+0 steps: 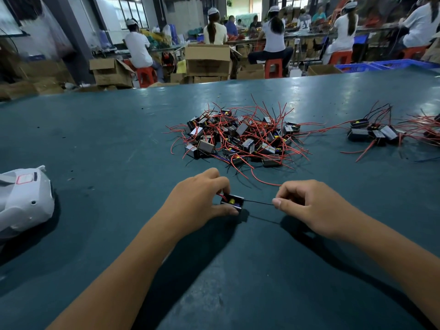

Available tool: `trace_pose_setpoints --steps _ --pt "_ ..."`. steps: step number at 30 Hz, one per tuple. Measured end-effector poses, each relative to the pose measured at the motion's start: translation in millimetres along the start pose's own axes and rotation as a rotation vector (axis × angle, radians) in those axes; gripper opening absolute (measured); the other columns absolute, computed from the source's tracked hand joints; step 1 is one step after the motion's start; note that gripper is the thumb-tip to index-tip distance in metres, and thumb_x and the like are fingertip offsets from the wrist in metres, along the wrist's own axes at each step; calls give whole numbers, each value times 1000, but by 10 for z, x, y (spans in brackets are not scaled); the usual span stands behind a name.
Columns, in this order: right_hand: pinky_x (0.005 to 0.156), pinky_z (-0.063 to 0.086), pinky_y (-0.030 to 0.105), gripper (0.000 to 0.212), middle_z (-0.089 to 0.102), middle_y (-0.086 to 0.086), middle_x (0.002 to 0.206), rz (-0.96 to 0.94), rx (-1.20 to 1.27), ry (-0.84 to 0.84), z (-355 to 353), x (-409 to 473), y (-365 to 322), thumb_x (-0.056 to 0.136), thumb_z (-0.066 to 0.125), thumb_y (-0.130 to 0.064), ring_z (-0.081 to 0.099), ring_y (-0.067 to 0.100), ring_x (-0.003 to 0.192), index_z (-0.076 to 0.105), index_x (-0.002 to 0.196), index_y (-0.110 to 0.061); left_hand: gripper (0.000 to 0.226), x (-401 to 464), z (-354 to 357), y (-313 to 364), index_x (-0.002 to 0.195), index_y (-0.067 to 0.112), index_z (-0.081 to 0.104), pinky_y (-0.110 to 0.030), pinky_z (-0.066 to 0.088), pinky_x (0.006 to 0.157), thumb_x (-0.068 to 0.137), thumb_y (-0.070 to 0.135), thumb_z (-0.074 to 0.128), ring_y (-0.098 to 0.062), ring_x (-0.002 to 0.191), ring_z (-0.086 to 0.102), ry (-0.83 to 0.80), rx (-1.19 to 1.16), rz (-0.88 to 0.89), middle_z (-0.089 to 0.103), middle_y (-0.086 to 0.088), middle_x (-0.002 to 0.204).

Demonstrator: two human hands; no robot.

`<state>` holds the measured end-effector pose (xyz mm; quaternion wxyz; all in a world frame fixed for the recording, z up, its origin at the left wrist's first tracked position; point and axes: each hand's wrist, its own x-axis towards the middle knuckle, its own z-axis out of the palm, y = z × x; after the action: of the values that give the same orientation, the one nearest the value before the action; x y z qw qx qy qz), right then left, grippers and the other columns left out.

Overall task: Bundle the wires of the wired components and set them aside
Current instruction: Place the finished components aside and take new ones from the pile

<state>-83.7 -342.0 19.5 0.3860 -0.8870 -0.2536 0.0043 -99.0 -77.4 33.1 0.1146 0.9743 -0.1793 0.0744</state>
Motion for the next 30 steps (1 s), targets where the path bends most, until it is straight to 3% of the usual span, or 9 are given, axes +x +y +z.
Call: trace_pose_setpoints --steps 22,27,30 --pt "48 39 11 15 68 -8 67 94 10 -15 75 -17 -52 92 63 -21 58 3 53 65 79 -28 36 31 7 -212 101 34 64 -26 37 67 78 62 69 -7 82 49 76 -43 -2 46 17 95" --pt "47 39 10 11 70 -8 70 109 60 -40 80 -10 -45 93 62 -22 63 4 55 65 83 -25 35 50 -6 -274 96 26 70 -33 46 68 80 58 70 -11 79 51 201 -84 -17 54 12 90" --pt "54 47 18 9 69 -6 72 100 21 -68 96 -7 -35 93 63 -26 64 7 59 65 84 -26 31 60 -11 -352 98 21 71 -34 46 68 83 49 73 -14 80 51 288 -82 -58 54 8 88"
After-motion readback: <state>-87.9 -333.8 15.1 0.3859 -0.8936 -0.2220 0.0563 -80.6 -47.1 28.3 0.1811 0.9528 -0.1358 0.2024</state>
